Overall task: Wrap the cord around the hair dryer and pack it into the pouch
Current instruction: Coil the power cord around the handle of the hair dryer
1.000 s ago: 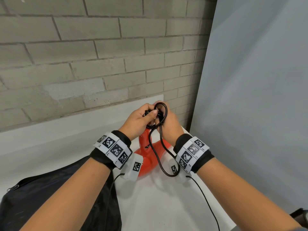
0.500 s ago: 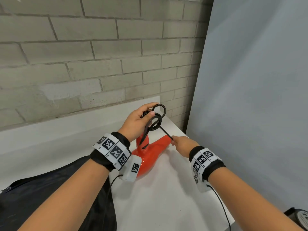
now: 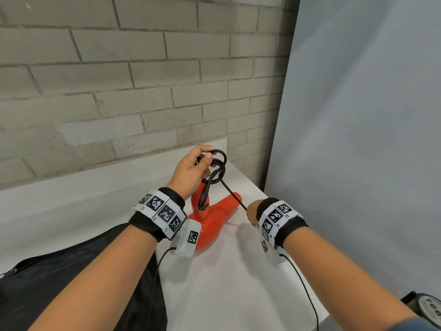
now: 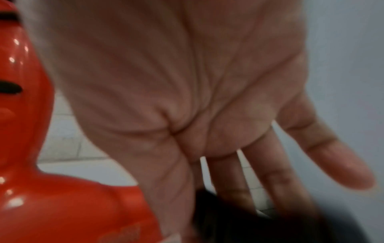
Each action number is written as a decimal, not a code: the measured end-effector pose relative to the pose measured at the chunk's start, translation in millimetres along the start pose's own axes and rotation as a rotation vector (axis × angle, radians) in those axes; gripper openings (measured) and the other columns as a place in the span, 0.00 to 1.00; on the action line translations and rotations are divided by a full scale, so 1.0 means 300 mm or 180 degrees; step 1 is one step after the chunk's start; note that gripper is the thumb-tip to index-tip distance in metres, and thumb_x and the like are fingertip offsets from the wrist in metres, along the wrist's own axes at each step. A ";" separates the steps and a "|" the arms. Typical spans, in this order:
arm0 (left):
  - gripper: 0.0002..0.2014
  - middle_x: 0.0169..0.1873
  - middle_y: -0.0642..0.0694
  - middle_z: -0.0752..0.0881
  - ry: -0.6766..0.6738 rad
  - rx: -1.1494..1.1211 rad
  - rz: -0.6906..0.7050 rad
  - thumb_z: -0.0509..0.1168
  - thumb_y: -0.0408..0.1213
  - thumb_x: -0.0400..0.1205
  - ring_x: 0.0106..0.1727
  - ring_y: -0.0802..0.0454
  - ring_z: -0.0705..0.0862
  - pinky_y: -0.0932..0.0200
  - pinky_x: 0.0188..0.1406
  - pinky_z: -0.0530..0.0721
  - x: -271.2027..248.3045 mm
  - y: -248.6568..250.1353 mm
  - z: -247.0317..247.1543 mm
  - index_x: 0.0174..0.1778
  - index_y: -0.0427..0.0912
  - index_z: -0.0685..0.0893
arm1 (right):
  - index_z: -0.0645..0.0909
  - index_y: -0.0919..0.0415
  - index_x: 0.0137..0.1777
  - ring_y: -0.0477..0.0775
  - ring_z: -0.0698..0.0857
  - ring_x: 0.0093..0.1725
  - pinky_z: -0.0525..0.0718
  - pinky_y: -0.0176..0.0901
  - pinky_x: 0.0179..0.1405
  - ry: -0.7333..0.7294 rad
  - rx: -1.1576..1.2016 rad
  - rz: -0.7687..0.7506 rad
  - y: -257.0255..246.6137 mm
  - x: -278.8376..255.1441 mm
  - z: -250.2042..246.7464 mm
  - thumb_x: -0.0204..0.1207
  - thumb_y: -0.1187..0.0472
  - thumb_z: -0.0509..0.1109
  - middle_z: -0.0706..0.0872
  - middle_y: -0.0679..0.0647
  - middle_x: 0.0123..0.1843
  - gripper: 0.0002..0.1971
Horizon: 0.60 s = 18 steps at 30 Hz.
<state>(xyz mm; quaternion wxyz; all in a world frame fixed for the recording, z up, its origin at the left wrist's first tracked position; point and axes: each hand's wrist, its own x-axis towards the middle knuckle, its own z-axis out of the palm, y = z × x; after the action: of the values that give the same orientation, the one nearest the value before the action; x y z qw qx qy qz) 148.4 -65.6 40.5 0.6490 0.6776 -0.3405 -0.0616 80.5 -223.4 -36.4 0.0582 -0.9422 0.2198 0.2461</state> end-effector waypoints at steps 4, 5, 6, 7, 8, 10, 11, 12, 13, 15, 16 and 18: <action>0.11 0.32 0.46 0.77 -0.0184 -0.0148 -0.0027 0.53 0.31 0.84 0.19 0.64 0.70 0.74 0.23 0.70 -0.002 0.002 0.004 0.44 0.52 0.77 | 0.66 0.56 0.75 0.60 0.78 0.67 0.75 0.48 0.67 0.0912 0.1145 -0.0856 -0.046 -0.053 -0.068 0.78 0.57 0.63 0.78 0.61 0.69 0.24; 0.11 0.30 0.47 0.78 -0.0244 -0.0149 -0.0021 0.53 0.31 0.84 0.18 0.64 0.70 0.74 0.23 0.70 -0.003 0.004 0.005 0.45 0.51 0.77 | 0.66 0.55 0.75 0.59 0.78 0.67 0.73 0.45 0.66 0.1166 0.1708 -0.1205 -0.065 -0.073 -0.088 0.79 0.58 0.64 0.78 0.59 0.69 0.24; 0.11 0.28 0.50 0.79 -0.0284 -0.0138 -0.0011 0.53 0.31 0.84 0.18 0.64 0.71 0.74 0.23 0.71 -0.003 0.003 0.005 0.45 0.50 0.77 | 0.68 0.57 0.73 0.56 0.77 0.66 0.72 0.42 0.64 0.1315 0.2131 -0.1537 -0.082 -0.094 -0.106 0.79 0.60 0.63 0.79 0.58 0.69 0.22; 0.11 0.27 0.52 0.80 -0.0303 -0.0125 0.0000 0.53 0.31 0.84 0.18 0.64 0.71 0.74 0.24 0.71 -0.002 0.003 0.005 0.45 0.50 0.78 | 0.72 0.60 0.70 0.53 0.78 0.65 0.71 0.39 0.63 0.1385 0.2385 -0.1766 -0.095 -0.110 -0.120 0.80 0.63 0.63 0.80 0.58 0.68 0.19; 0.11 0.28 0.51 0.80 -0.0309 -0.0116 0.0006 0.54 0.32 0.84 0.19 0.64 0.70 0.73 0.24 0.72 -0.001 0.001 0.003 0.45 0.50 0.78 | 0.76 0.62 0.67 0.49 0.78 0.62 0.72 0.35 0.61 0.1392 0.2543 -0.1888 -0.109 -0.121 -0.129 0.80 0.64 0.62 0.82 0.58 0.65 0.16; 0.12 0.32 0.46 0.78 -0.0314 -0.0101 0.0021 0.54 0.32 0.84 0.19 0.64 0.69 0.73 0.23 0.71 0.001 -0.004 -0.003 0.44 0.52 0.79 | 0.81 0.65 0.61 0.47 0.80 0.56 0.74 0.27 0.51 0.1351 0.2704 -0.1932 -0.114 -0.130 -0.128 0.81 0.66 0.61 0.86 0.59 0.60 0.12; 0.12 0.32 0.45 0.78 -0.0310 -0.0087 0.0021 0.54 0.33 0.84 0.19 0.64 0.68 0.73 0.23 0.70 0.001 -0.006 -0.008 0.44 0.53 0.79 | 0.82 0.66 0.59 0.49 0.82 0.55 0.75 0.26 0.48 0.1415 0.2730 -0.1867 -0.115 -0.127 -0.123 0.81 0.66 0.61 0.87 0.59 0.58 0.12; 0.12 0.32 0.45 0.78 -0.0296 -0.0078 0.0017 0.54 0.33 0.84 0.20 0.64 0.68 0.73 0.23 0.69 0.002 -0.008 -0.011 0.44 0.53 0.79 | 0.83 0.66 0.58 0.52 0.84 0.54 0.75 0.30 0.47 0.1553 0.2701 -0.1753 -0.113 -0.121 -0.120 0.81 0.65 0.60 0.88 0.60 0.55 0.12; 0.12 0.32 0.45 0.78 -0.0271 -0.0081 0.0006 0.54 0.33 0.84 0.20 0.63 0.67 0.72 0.23 0.68 0.002 -0.007 -0.016 0.44 0.53 0.78 | 0.83 0.66 0.57 0.55 0.84 0.53 0.75 0.35 0.48 0.1689 0.2587 -0.1605 -0.107 -0.108 -0.118 0.81 0.64 0.60 0.89 0.60 0.53 0.12; 0.12 0.31 0.45 0.77 -0.0262 -0.0118 -0.0025 0.53 0.33 0.85 0.20 0.63 0.67 0.71 0.24 0.67 0.001 -0.005 -0.024 0.44 0.52 0.78 | 0.84 0.65 0.54 0.57 0.84 0.50 0.77 0.42 0.51 0.1758 0.2288 -0.1206 -0.078 -0.072 -0.107 0.80 0.64 0.60 0.88 0.60 0.49 0.12; 0.12 0.31 0.46 0.77 -0.0281 -0.0143 -0.0042 0.52 0.33 0.85 0.20 0.63 0.66 0.71 0.24 0.66 -0.001 -0.005 -0.028 0.43 0.51 0.78 | 0.84 0.64 0.52 0.58 0.84 0.49 0.78 0.45 0.52 0.1671 0.2235 -0.0956 -0.056 -0.050 -0.100 0.80 0.64 0.60 0.88 0.60 0.49 0.11; 0.12 0.31 0.46 0.76 -0.0320 -0.0143 -0.0057 0.51 0.32 0.85 0.20 0.63 0.66 0.70 0.26 0.66 -0.004 -0.003 -0.037 0.42 0.49 0.77 | 0.84 0.63 0.48 0.60 0.84 0.49 0.82 0.50 0.54 0.1515 0.2205 -0.0513 -0.007 0.002 -0.085 0.78 0.63 0.60 0.87 0.61 0.50 0.11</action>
<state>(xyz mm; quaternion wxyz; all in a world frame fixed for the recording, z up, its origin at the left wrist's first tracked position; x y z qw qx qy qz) 153.7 -55.9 41.0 0.6456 0.6619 -0.3651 -0.1090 93.1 -227.4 -14.5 0.3379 -0.9117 0.2224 -0.0720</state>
